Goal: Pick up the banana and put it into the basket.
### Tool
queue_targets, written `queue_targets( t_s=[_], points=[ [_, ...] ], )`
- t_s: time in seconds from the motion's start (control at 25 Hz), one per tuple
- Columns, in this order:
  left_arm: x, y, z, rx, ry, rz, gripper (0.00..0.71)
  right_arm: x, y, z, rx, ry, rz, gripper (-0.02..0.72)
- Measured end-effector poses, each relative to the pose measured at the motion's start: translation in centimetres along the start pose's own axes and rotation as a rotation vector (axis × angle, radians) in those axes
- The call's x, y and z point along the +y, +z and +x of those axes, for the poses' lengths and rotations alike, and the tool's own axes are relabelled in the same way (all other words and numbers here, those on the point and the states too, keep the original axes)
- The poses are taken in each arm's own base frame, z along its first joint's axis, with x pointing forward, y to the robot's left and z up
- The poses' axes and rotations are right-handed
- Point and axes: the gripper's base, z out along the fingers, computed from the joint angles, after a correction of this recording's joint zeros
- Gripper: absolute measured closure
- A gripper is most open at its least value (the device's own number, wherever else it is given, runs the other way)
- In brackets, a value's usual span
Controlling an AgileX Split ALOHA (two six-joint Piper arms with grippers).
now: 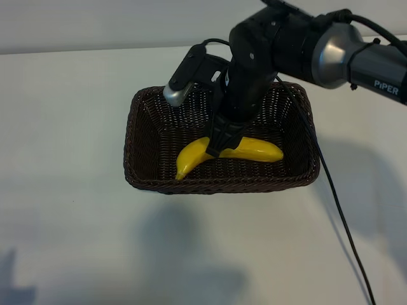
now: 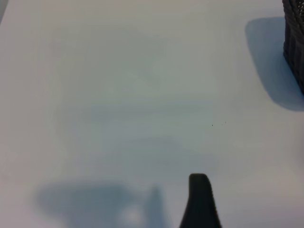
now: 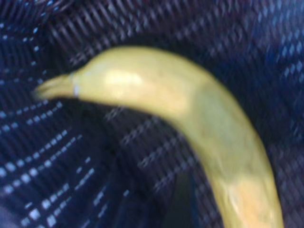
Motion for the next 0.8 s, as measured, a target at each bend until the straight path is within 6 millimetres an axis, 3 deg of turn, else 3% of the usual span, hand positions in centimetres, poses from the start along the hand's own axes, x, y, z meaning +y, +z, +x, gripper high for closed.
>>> queue_targets(
  t_s=[0.28,0.44,0.6,0.8],
  points=[
    [0.0,0.0,0.0,0.0,0.0,0.0,0.16,-1.0,-3.9,-1.6,0.0,0.126,0.007,0.094],
    [0.0,0.0,0.0,0.0,0.0,0.0,0.16,-3.4,-4.9,-1.3,-0.031,0.202,0.024,0.094],
    [0.0,0.0,0.0,0.0,0.0,0.0,0.16,-7.9,-5.3,1.2,-0.007,0.339,0.05,0.096],
    [0.0,0.0,0.0,0.0,0.0,0.0,0.16,-14.7,-6.2,6.5,0.016,0.639,0.103,0.096]
  ],
)
